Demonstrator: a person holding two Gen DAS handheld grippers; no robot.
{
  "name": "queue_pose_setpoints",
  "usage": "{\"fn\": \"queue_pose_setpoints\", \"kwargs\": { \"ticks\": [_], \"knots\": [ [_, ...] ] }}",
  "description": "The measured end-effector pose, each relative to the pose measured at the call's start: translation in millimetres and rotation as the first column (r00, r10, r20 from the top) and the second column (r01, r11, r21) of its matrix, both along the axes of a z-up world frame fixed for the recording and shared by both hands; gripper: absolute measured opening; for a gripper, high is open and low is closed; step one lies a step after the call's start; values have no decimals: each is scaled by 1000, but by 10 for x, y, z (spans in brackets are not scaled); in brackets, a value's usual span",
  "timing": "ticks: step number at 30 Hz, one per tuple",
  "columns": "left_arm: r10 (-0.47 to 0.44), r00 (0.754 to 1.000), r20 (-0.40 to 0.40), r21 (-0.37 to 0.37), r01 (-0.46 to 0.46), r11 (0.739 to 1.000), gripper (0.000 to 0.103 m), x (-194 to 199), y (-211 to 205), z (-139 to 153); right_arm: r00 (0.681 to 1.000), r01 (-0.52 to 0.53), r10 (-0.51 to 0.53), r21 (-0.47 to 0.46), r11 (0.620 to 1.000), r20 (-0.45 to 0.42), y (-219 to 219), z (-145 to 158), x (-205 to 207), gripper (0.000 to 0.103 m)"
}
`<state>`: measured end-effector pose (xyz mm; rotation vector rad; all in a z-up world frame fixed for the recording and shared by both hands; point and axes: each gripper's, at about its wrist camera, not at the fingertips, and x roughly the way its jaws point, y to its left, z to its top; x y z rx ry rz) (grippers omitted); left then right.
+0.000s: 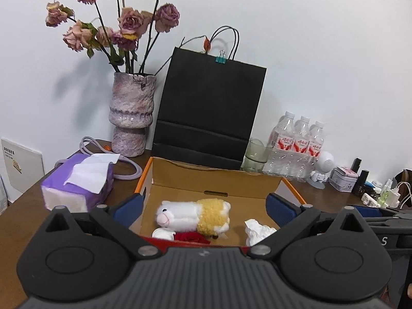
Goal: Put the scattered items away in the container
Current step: 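Grasp the iridescent clear plastic bag with the left gripper while the right gripper grasps the white plastic container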
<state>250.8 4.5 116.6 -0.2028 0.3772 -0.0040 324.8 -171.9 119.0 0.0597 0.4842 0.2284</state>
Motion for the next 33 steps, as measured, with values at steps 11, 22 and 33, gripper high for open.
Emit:
{"fn": "queue_pose_setpoints", "kwargs": {
  "ticks": [11, 22, 33],
  "knots": [
    [0, 1000, 19, 3, -1, 1000, 103, -532, 53, 132, 1000, -17, 18, -20, 1000, 20, 81, 106, -537, 103],
    [43, 998, -34, 38, -42, 998, 103, -847, 334, -53, 999, 10, -13, -60, 998, -48, -73, -195, -787, 103],
    [73, 992, -105, 44, -68, 997, 103, -912, 600, -348, 987, 53, -64, -74, 996, -148, -232, -643, -838, 103]
  ]
}}
